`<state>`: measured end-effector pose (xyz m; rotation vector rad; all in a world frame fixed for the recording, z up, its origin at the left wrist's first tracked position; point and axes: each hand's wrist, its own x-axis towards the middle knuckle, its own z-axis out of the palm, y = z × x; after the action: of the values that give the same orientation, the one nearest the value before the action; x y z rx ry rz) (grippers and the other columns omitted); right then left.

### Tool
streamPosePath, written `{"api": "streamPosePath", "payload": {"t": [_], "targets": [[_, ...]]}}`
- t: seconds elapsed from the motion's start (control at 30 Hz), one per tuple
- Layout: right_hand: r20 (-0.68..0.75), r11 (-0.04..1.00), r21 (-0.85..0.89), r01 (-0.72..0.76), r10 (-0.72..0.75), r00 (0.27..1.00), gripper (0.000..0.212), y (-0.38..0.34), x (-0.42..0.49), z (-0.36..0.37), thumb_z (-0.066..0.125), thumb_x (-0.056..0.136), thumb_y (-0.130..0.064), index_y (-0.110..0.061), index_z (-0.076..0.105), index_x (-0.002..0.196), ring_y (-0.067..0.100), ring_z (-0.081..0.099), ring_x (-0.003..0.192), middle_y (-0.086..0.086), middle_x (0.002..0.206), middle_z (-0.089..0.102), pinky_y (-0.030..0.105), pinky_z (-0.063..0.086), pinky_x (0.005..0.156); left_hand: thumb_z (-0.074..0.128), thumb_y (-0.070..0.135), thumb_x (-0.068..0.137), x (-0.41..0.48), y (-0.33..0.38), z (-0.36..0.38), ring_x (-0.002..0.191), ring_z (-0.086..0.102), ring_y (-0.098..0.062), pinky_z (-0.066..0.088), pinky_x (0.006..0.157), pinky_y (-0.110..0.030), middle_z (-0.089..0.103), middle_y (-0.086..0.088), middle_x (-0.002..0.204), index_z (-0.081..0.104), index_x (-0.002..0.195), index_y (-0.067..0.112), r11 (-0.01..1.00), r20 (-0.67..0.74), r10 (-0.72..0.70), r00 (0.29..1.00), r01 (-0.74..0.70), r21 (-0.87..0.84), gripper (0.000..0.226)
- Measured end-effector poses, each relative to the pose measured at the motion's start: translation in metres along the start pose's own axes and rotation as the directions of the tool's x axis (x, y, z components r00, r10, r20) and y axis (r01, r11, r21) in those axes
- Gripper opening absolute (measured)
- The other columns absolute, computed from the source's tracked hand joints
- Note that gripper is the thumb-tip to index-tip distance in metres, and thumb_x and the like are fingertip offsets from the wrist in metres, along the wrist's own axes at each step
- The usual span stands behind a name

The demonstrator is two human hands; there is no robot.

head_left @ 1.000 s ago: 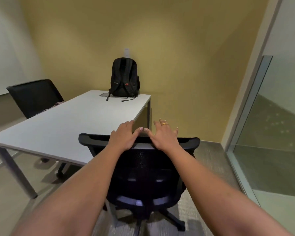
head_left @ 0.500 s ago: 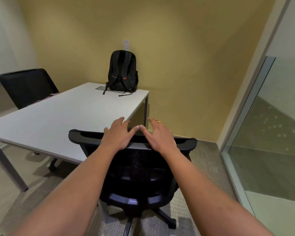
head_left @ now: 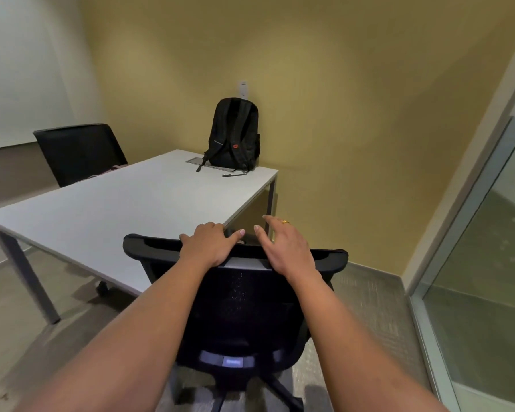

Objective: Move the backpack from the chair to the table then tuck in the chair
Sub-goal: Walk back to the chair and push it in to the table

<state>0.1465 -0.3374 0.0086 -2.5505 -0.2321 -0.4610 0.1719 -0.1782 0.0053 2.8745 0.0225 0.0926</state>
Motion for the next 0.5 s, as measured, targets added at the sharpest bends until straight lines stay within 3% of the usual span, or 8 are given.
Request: {"api": "streamPosePath", "payload": {"t": [0.5], "targets": [[0.058,0.982,0.045,0.184,-0.187,0.981,0.049,0.069,0.063,-0.011,0.032,0.096,-0.044,-0.014,0.044,0.133,0.025,0.043,0.126,0.007,0.136,0.051,0.043,0.035,0.101,0.024,0.068,0.085,0.041,0.056,0.023,0.118,0.048,-0.029,0.034,0.096,-0.051,0.055,-0.009,0.129,0.05,0.125,0.013,0.979,-0.225,-0.206,0.952,0.201,-0.041,0.073]]}}
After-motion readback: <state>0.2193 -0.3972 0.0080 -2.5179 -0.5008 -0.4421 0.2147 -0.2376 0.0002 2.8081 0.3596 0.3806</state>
